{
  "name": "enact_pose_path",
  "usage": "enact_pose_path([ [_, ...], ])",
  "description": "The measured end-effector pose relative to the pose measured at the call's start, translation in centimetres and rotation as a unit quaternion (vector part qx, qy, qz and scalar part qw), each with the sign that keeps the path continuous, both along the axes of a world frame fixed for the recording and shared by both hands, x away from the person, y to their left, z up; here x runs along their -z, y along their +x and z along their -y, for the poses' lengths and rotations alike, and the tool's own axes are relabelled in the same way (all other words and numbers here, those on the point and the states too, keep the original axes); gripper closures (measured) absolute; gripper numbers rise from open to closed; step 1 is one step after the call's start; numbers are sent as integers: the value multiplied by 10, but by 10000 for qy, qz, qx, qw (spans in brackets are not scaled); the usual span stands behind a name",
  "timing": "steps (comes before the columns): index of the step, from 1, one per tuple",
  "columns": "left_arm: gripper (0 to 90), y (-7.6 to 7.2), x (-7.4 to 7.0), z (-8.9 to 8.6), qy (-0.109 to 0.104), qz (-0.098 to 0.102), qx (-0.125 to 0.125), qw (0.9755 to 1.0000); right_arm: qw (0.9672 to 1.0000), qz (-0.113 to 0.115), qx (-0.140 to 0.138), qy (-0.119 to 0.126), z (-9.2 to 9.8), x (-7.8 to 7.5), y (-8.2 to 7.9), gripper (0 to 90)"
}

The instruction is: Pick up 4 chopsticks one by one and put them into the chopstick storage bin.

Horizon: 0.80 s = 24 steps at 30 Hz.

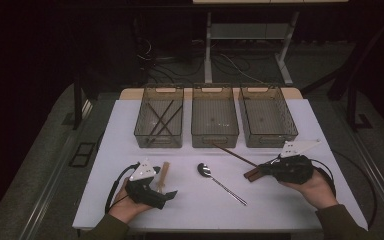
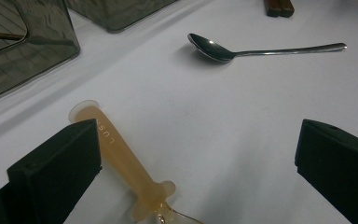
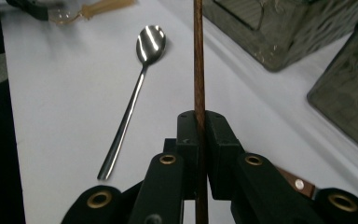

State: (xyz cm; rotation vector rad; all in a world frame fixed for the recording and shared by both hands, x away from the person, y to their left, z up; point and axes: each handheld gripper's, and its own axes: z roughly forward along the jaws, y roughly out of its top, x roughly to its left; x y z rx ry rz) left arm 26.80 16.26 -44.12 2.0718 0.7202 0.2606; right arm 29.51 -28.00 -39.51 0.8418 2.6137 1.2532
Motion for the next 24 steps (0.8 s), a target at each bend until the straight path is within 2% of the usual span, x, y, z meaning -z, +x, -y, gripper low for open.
enact_pose_path([
  [4, 0, 0, 0, 1, 8, 10, 13, 10000, 10000, 14, 38, -70, -8, -4, 5, 837],
  [21, 0, -1, 0, 1, 5, 61, -12, 10000, 9996, 145, 237, -40, -45, -24, 31, 837],
  [24, 0, -1, 0, 1, 26, 69, -15, 10000, 9994, 148, 303, -103, -52, -26, 35, 837],
])
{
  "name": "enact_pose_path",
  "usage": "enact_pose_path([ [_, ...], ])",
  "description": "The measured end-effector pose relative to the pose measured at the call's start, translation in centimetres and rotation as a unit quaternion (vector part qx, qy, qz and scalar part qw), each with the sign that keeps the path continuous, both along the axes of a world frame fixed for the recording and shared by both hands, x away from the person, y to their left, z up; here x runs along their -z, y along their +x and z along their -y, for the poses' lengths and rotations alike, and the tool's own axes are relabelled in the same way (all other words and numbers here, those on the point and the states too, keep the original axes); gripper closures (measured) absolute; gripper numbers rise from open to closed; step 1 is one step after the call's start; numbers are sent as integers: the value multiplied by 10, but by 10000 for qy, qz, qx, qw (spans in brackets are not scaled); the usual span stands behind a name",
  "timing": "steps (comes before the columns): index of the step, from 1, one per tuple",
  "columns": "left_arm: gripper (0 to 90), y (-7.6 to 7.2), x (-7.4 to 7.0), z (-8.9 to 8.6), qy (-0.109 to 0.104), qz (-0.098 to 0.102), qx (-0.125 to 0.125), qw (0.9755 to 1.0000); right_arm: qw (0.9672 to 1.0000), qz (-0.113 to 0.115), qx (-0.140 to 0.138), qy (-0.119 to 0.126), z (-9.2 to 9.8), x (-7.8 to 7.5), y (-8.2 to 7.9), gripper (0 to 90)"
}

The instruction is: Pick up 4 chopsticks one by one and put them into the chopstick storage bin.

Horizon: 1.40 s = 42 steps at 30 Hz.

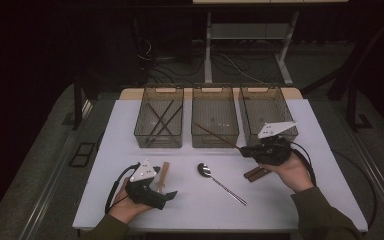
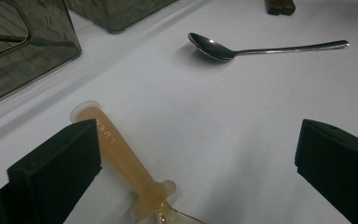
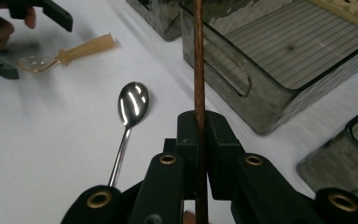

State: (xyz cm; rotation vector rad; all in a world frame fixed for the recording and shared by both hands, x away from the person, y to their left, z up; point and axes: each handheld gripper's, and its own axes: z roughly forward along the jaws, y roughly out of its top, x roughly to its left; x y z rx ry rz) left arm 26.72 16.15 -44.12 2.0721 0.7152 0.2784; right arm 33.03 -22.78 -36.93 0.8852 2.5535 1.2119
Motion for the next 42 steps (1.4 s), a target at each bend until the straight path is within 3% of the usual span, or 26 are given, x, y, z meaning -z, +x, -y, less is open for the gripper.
enact_pose_path([
  [14, 0, -1, -1, 1, 84, 67, -7, 9999, 9996, -17, 250, -122, -41, -17, 32, 837],
  [28, 0, -2, -2, 3, 173, 139, -38, 9997, 9979, 61, 379, -513, -108, -26, 74, 837],
  [42, 0, -2, -3, 3, 164, 193, -16, 9997, 9950, -102, 560, -822, -174, -25, 116, 837],
])
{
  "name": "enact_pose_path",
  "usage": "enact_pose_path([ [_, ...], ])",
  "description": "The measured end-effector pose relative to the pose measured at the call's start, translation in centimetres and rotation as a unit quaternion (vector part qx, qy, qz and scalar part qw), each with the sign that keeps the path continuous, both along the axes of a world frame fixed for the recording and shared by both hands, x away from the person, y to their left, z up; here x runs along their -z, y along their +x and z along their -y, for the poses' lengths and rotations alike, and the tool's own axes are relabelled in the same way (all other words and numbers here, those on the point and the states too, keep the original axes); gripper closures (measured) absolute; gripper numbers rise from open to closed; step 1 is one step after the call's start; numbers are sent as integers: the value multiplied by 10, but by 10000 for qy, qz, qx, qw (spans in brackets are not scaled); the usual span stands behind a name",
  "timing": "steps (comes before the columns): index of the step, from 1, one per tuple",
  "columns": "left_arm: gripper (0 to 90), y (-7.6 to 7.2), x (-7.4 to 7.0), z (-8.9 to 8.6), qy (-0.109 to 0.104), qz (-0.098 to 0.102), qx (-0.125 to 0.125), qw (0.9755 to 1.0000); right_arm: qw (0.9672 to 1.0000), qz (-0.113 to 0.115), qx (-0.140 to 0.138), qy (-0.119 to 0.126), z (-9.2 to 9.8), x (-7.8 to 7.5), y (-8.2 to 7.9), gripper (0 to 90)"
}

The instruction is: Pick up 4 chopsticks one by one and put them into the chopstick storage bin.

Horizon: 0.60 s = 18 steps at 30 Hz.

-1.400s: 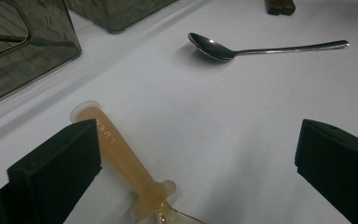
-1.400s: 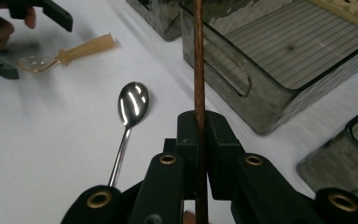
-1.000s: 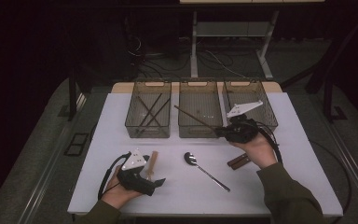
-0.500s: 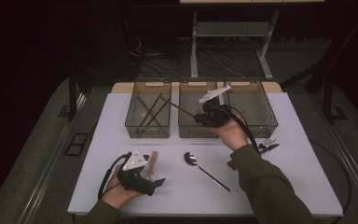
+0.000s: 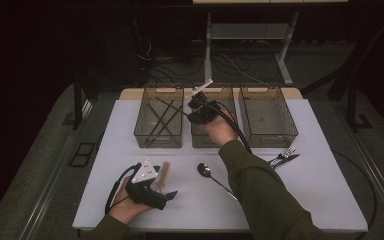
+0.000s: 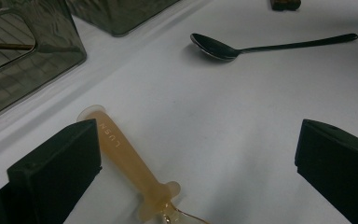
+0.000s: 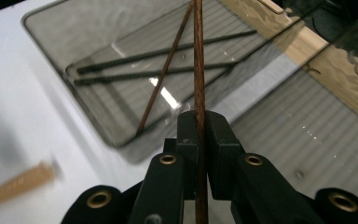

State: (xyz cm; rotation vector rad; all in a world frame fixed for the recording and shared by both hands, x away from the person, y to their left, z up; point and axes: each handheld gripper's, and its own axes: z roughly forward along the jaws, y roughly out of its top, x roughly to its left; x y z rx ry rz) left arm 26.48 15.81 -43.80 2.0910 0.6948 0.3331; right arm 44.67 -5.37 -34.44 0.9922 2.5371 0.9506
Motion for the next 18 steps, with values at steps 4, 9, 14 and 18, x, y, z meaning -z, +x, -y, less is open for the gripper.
enact_pose_path([
  [4, 0, 0, -1, -1, 0, 16, 13, 10000, 9999, -80, 124, -62, -15, 6, 14, 837],
  [9, 0, 0, -1, -1, -23, -4, 26, 10000, 9995, -170, 193, -161, -30, 12, 26, 837],
  [14, 0, 0, -1, 0, -68, 8, 10, 10000, 9996, -209, 153, -132, -47, 11, 35, 835],
  [18, 0, 1, -2, -1, -54, 23, 29, 10000, 9993, -246, 226, -167, -59, 12, 40, 831],
])
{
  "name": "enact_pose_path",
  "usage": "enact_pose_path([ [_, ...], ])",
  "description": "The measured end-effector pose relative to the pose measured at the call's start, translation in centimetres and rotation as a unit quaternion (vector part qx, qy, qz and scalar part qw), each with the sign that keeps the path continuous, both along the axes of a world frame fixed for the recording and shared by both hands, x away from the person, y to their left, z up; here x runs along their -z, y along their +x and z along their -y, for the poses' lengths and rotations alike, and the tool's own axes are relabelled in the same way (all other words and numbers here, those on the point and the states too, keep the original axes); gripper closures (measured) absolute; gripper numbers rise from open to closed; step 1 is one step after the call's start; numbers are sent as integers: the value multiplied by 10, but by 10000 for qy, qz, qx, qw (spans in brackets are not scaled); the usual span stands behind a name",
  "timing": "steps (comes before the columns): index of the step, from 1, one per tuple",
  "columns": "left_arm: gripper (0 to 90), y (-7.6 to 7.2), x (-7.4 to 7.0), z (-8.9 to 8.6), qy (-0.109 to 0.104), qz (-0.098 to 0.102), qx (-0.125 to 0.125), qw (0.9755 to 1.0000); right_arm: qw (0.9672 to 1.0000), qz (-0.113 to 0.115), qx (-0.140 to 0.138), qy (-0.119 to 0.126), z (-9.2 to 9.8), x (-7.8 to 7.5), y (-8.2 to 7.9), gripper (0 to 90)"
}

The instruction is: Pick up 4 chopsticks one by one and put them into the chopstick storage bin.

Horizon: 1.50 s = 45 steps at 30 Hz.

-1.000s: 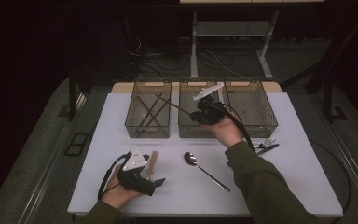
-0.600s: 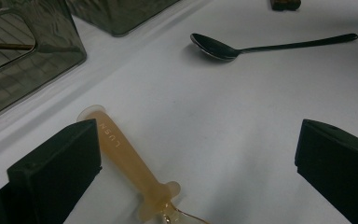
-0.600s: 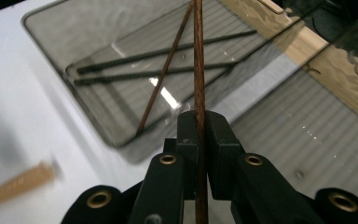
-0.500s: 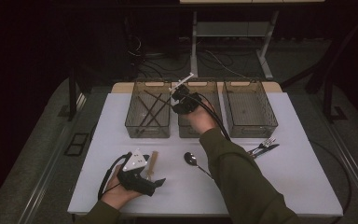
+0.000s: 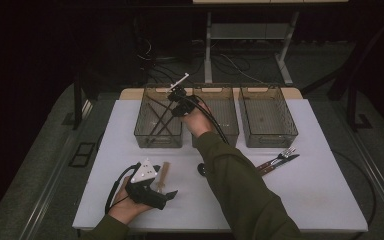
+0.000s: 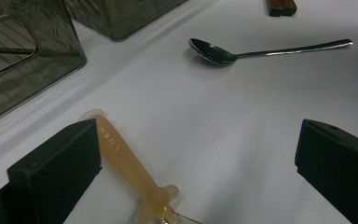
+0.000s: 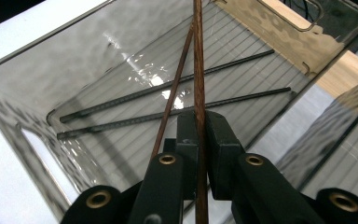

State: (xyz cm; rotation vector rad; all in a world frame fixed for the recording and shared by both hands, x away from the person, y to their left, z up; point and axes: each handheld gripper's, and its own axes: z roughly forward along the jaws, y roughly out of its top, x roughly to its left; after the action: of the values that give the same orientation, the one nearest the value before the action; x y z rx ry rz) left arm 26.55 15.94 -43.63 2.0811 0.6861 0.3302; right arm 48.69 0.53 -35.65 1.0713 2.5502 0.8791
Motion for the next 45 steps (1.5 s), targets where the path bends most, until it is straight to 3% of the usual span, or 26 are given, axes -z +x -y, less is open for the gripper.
enact_pose_path([
  [6, 0, -1, 0, -1, -26, -22, -17, 10000, 9998, 65, -8, 193, -3, -1, 0, 701],
  [10, 0, 0, 0, -1, -73, -32, -31, 10000, 9992, -66, -169, 362, 2, -5, -2, 585],
  [15, 0, 0, 1, 0, -55, -44, -41, 10000, 9984, 8, -238, 519, 16, -11, -9, 464],
  [20, 0, -1, 1, 0, -52, -45, -47, 10000, 9963, 5, -351, 780, 28, -17, -13, 444],
  [23, 0, 0, 1, 0, -35, -46, -34, 10000, 9949, -26, -530, 862, 33, -19, -21, 514],
  [27, 0, 0, 1, -1, 15, -39, -9, 10000, 9941, -126, -784, 738, 37, -18, -32, 692],
  [34, 0, 0, 2, 0, 28, -57, -18, 10000, 9917, -269, -1139, 534, 48, -7, -49, 871],
  [40, 0, 0, 2, 1, 43, -43, -7, 10000, 9891, -352, -1365, 415, 44, 0, -55, 887],
  [45, 0, 0, 2, 1, 18, -48, -1, 10000, 9897, -288, -1362, 345, 38, 1, -56, 886],
])
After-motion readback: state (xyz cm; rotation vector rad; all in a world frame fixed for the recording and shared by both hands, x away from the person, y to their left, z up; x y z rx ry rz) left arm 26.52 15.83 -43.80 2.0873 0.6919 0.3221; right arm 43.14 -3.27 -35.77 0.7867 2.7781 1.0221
